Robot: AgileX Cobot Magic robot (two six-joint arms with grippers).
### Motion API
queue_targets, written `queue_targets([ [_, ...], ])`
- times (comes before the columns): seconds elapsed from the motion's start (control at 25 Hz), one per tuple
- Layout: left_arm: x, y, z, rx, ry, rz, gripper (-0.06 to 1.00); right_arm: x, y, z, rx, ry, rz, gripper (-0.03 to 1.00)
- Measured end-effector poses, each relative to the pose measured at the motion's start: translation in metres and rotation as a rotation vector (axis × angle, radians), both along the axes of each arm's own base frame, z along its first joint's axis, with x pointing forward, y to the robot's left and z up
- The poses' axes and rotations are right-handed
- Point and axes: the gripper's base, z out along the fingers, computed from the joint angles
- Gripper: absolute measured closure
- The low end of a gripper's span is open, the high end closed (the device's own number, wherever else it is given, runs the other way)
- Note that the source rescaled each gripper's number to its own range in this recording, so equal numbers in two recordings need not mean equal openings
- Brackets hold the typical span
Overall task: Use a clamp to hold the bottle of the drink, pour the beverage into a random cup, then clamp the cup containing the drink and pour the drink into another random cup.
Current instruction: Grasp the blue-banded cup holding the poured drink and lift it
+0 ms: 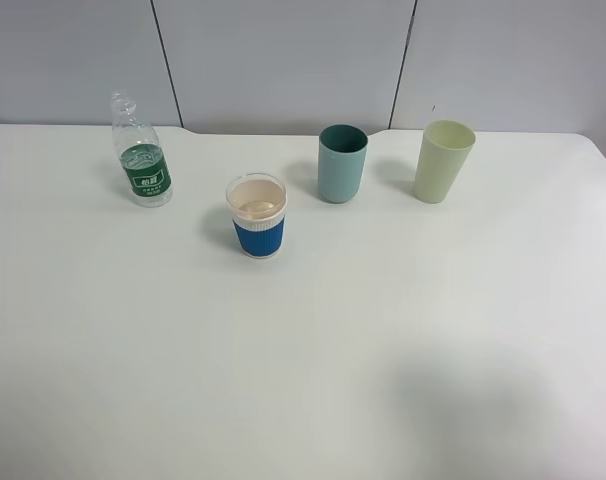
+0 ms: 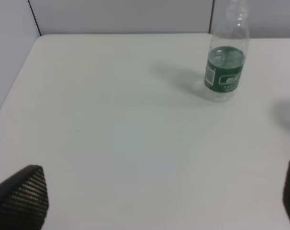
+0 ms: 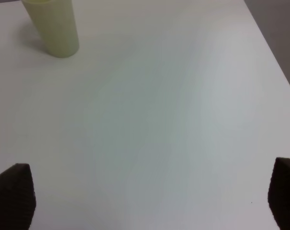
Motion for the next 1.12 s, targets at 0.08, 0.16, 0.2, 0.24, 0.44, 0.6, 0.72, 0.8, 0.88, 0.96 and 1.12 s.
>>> queue_targets([
  [0.08, 0.000, 0.000, -0.001, -0.009, 0.015, -0.002, -0.05, 0.000, 0.000, 0.000, 0.000, 0.000, 0.000, 0.04],
  [0.16, -0.002, -0.003, -0.008, -0.053, 0.087, -0.012, -0.05, 0.000, 0.000, 0.000, 0.000, 0.000, 0.000, 0.04],
  [0.2, -0.002, -0.003, -0.012, -0.059, 0.113, -0.014, -0.05, 0.000, 0.000, 0.000, 0.000, 0.000, 0.000, 0.04],
  [0.24, -0.002, -0.004, -0.015, -0.066, 0.131, -0.017, -0.05, 0.000, 0.000, 0.000, 0.000, 0.000, 0.000, 0.04],
  [0.44, -0.001, -0.004, -0.016, -0.070, 0.141, -0.019, -0.05, 0.000, 0.000, 0.000, 0.000, 0.000, 0.000, 0.04],
  [0.6, -0.001, -0.004, -0.016, -0.070, 0.141, -0.019, -0.05, 0.000, 0.000, 0.000, 0.000, 0.000, 0.000, 0.04],
  [0.72, -0.001, -0.004, -0.016, -0.070, 0.141, -0.019, -0.05, 0.000, 0.000, 0.000, 0.000, 0.000, 0.000, 0.04],
  [0.8, -0.001, -0.004, -0.016, -0.070, 0.141, -0.019, -0.05, 0.000, 0.000, 0.000, 0.000, 0.000, 0.000, 0.04],
  [0.88, -0.001, -0.004, -0.016, -0.070, 0.141, -0.024, -0.05, 0.000, 0.000, 0.000, 0.000, 0.000, 0.000, 0.04],
  [0.96, -0.001, -0.004, -0.016, -0.069, 0.141, -0.035, -0.05, 0.000, 0.000, 0.000, 0.000, 0.000, 0.000, 0.04],
  [1.12, -0.001, -0.004, -0.016, -0.067, 0.142, -0.064, -0.05, 0.000, 0.000, 0.000, 0.000, 0.000, 0.000, 0.04],
])
